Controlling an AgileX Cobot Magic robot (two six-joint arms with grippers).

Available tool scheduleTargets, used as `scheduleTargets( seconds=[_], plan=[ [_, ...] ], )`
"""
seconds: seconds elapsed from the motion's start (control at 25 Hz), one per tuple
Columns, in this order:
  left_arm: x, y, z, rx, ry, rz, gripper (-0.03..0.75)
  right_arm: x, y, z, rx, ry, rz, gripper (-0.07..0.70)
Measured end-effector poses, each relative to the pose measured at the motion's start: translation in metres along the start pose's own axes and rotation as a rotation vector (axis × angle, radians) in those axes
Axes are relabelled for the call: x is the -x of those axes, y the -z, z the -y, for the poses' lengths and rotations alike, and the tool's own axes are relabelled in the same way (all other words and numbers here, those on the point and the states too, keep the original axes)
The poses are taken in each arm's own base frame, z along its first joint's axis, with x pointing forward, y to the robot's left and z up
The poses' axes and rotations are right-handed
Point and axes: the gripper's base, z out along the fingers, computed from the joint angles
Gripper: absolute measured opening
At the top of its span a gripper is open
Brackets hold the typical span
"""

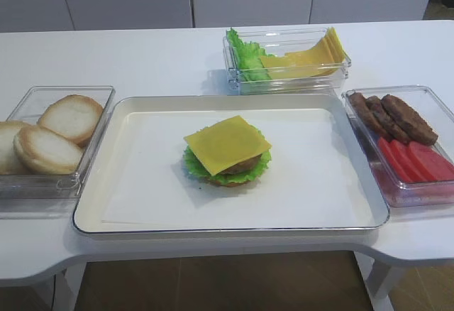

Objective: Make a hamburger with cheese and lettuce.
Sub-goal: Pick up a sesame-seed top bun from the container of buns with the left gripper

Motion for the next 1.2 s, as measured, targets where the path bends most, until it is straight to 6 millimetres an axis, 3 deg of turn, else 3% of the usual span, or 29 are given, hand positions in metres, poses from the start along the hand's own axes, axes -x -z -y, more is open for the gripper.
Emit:
scheduleTargets(
  seconds=[0.16,0.36,0.56,0.72,0.88,1.2],
  plan=[
    [0.009,0.011,0.003,-0.027,0.031,-0.007,0.400,0.000,0.000,0.000,0.000,0.000,0.000,0.451],
    [0.042,0.018,0.007,-0.034,0.104,-0.060,0.400,0.000,0.000,0.000,0.000,0.000,0.000,0.451],
    [0.078,0.008,0.011,-0.045,0.188,-0.150,0.400,0.000,0.000,0.000,0.000,0.000,0.000,0.451],
    [0.106,-0.014,0.013,-0.041,0.257,-0.227,0.400,0.000,0.000,0.000,0.000,0.000,0.000,0.451],
    [0.128,-0.048,0.013,-0.021,0.309,-0.306,0.400,0.000,0.000,0.000,0.000,0.000,0.000,0.451],
    [0.141,-0.123,0.011,0.055,0.447,-0.499,0.400,0.000,0.000,0.000,0.000,0.000,0.000,0.451]
  ],
)
